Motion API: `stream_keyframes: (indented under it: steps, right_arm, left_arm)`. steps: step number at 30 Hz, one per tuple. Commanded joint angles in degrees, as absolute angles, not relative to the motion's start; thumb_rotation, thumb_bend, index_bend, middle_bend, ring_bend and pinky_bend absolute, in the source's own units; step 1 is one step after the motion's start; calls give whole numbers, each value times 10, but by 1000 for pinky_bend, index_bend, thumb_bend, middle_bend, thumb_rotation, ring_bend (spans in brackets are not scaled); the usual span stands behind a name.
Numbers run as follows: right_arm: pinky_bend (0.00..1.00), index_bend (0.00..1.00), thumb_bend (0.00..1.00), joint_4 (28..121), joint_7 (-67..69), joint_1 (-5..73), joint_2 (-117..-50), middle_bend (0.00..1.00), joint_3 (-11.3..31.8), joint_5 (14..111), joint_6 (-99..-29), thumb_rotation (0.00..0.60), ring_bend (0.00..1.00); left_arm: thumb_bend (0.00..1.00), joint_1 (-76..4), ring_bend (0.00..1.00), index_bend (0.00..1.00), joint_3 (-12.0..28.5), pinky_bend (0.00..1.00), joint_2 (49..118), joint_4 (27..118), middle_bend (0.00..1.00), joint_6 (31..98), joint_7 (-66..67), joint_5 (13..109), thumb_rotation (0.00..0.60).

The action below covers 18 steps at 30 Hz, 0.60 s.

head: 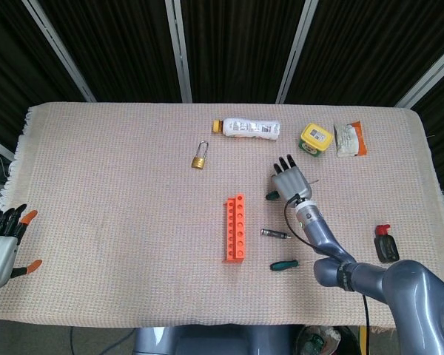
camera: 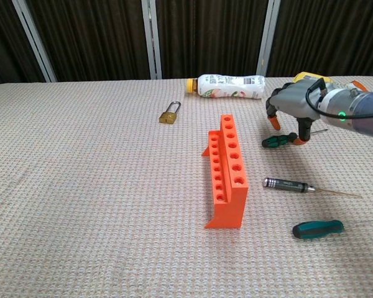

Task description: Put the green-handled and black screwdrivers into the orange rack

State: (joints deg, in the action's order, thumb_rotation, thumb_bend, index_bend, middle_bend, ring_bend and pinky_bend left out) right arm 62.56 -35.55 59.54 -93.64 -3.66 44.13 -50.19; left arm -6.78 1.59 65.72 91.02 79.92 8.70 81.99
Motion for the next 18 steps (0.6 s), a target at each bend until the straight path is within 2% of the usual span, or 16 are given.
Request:
stream_keyframes:
  steps: [1, 18]
  right_arm:
    - [0, 431, 171, 610, -369, 587, -953, 134, -35, 452, -497, 600, 0]
    - [0, 461, 184, 561, -403, 592, -987, 135, 21, 440, -444, 600, 0]
  left_arm:
    - [89, -68, 0, 113, 16, 0, 657, 910, 0, 798, 85, 819, 600]
    - [88, -72, 0, 100, 14, 0, 663, 890, 0, 781, 69, 809, 600]
